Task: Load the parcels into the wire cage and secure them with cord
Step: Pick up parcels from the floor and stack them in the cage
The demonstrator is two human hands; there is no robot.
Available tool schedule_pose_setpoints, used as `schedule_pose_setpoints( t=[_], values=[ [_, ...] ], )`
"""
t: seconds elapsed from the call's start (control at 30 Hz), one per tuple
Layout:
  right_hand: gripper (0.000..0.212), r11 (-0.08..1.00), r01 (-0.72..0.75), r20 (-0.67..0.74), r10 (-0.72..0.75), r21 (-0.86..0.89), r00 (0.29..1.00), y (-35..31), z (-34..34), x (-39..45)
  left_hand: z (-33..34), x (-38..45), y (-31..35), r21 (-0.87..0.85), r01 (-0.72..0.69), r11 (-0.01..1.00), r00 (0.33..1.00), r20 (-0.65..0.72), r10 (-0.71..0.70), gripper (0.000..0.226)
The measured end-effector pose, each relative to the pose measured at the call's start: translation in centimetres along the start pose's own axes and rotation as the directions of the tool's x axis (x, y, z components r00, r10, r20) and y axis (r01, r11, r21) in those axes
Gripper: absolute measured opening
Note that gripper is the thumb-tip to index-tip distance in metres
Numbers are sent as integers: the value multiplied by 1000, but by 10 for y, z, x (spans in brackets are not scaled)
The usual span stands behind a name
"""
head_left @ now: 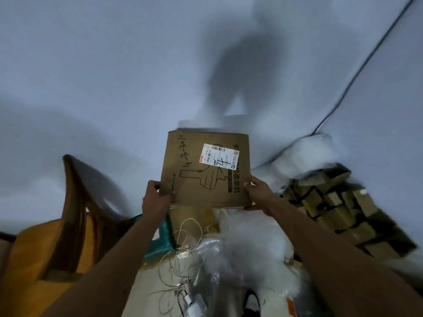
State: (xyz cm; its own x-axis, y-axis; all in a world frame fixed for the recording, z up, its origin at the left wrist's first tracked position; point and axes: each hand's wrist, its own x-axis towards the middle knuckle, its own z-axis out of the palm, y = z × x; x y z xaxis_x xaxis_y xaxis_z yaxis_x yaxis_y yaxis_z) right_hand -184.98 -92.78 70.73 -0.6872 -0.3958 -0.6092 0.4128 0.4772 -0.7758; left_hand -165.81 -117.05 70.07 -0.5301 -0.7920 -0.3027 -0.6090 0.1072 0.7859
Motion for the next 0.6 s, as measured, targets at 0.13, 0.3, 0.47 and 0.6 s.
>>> schedule_pose_setpoints(
  t=[0.13, 0.3, 0.47, 0.6],
  values=[
    [35, 998, 26, -133, -17, 60, 991, 24, -75, -68, 37, -47, 49, 43, -148, 988, 985, 99, 143, 39],
    [31, 998, 64, -381, -51, 22, 923, 90, -199, -166, 134, -141, 121, 82, -328, 941, 912, 289, 292, 39],
    [22, 971, 5, -538, 129, 240, 833, 184, -329, -288, 255, -278, 173, 68, -454, 888, 787, 498, 364, 34],
    [20, 975, 13, -646, 138, 223, 751, 282, -432, -398, 360, -416, 186, -13, -489, 872, 673, 631, 387, 29]
  ],
)
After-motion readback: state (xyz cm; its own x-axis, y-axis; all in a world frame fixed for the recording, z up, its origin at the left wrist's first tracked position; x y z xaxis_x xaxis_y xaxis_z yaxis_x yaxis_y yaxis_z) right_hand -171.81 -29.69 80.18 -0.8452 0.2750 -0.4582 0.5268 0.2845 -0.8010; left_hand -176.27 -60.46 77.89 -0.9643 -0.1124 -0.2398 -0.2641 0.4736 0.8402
